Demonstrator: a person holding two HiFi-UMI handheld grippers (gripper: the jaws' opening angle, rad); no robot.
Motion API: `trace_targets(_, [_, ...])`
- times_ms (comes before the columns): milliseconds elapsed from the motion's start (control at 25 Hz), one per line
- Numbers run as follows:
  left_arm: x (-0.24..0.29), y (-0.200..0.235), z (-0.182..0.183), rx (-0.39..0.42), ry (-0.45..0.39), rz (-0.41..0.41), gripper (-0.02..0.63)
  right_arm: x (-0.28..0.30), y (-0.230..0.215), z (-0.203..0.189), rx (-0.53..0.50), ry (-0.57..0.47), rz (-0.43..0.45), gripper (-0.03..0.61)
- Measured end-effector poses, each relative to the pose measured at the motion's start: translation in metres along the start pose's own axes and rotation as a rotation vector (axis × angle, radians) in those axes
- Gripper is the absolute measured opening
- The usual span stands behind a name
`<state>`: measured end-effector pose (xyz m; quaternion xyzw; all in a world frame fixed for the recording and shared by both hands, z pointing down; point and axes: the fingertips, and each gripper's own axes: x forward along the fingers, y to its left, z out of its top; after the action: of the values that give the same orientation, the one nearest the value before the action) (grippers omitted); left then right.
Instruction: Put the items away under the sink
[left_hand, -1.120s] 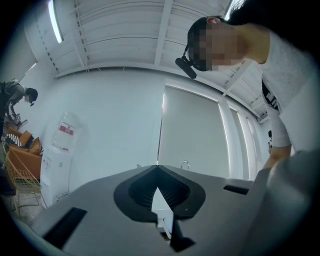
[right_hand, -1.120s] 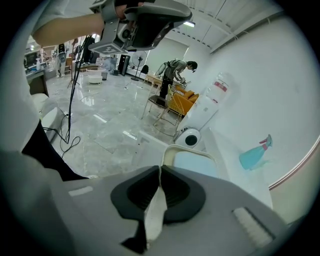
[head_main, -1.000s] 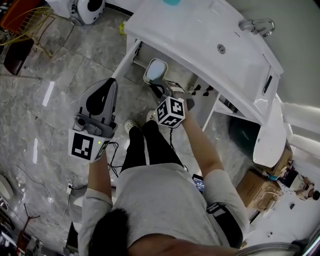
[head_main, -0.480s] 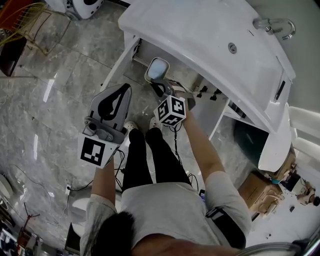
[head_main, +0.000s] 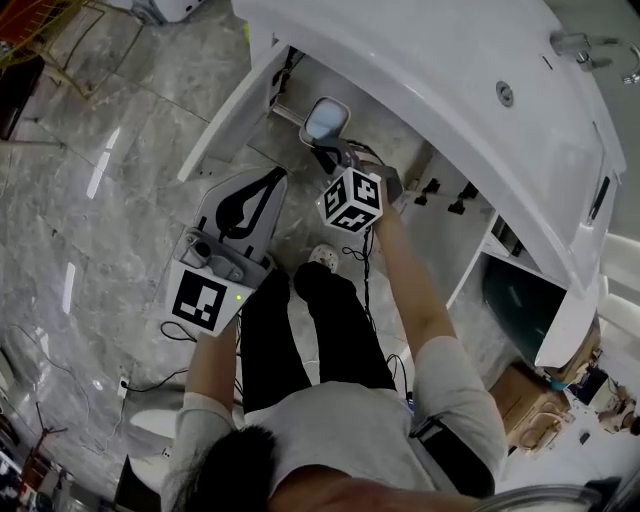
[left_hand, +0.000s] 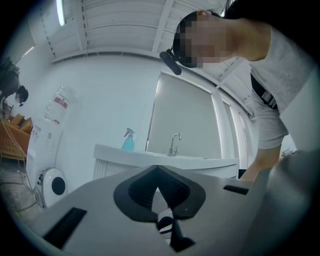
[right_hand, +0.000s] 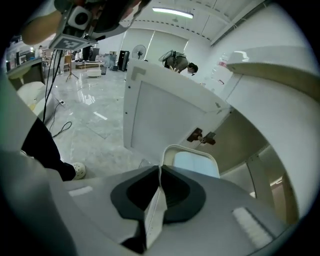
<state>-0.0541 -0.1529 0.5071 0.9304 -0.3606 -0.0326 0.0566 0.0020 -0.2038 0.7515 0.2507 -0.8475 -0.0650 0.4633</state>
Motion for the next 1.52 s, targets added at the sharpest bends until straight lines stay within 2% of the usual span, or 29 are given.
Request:
trace_targets(320, [0.006,0.013,-0.097,-0.008,-0.021,-0.001,0.008,0.079,0.001,-0.042,-0.034,-0.015,0.006,0.026])
trace_targets(720, [0.021,0.044,-0.203,0.072,-0.038,-0.02,0.008,0.175,-0.009,-0.093,-0.069,-0.007,-0.008,0.026])
trace_targets(960, [0.027,0.068,-0.257,0.063,-0.046,-0.004,0.008,0.225,-0.016,-0.118,-0.063,0.007,-0.009,0.026])
trace_targets(1120, [0.03,0.078,-0.277,0.047,-0.038,-0.005,0.008,0.245,-0.022,-0.127,-0.057,0.018,-0.007,0.026])
trace_targets(1520, [0.034,0.091,-0.294,0.07,-0.061,-0.002,0.008,0.286,-0.041,-0.131,-0.027,0.039,0.003,0.028])
